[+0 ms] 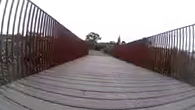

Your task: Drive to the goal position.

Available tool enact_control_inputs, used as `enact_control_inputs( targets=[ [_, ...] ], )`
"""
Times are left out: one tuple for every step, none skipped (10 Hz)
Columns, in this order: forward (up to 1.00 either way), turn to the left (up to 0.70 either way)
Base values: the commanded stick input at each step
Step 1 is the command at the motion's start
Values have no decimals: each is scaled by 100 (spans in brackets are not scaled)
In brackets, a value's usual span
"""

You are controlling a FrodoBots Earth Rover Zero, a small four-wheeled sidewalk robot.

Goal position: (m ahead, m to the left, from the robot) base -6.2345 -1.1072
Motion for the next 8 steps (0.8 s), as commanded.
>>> enact_control_inputs(
  targets=[
    [0, -100],
    [0, -100],
    [0, -100],
    [0, -100],
    [0, -100],
    [0, -100],
    [0, -100],
    [0, -100]
  ],
)
